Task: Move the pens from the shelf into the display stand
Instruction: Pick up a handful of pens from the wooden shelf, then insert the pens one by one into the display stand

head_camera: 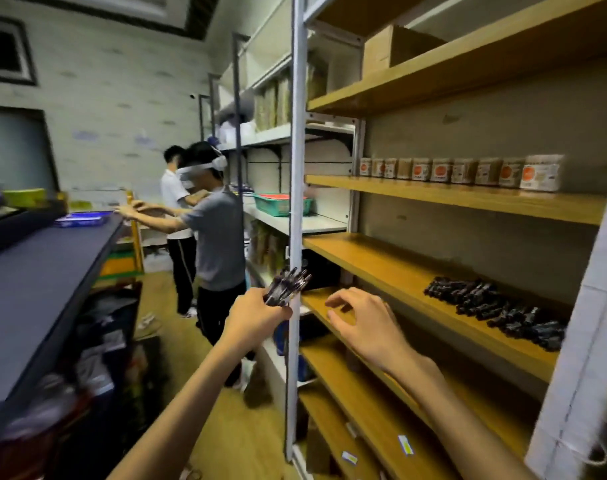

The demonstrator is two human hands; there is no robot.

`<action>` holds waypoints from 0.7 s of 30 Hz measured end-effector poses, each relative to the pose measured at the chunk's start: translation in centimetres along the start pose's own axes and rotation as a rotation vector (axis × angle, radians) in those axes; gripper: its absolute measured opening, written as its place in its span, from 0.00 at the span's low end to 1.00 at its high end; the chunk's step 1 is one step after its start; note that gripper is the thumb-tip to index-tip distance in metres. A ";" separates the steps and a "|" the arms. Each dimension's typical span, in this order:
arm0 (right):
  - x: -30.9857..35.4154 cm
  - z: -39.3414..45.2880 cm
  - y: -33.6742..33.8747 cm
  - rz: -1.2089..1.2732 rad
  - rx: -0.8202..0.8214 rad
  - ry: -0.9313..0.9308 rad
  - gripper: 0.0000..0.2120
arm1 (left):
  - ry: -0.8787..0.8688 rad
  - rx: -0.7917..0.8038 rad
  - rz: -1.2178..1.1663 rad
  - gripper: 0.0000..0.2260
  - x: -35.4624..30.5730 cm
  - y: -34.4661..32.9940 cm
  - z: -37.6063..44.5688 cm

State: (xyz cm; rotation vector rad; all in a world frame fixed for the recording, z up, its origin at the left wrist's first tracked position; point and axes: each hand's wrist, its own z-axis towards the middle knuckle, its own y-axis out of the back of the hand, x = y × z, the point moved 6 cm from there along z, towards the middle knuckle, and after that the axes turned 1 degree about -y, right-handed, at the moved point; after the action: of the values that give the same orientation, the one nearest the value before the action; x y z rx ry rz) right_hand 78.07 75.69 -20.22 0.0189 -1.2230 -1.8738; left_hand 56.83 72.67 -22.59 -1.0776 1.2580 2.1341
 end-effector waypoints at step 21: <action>43.9 -9.0 -16.7 0.363 0.216 0.490 0.08 | 0.246 -0.476 0.296 0.13 14.2 42.1 -28.9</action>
State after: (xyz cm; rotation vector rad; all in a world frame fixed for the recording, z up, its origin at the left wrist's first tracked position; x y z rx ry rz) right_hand 44.04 42.07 -19.01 0.3326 -0.9984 -1.3143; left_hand 30.86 26.55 -19.84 -1.4591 1.0899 2.6825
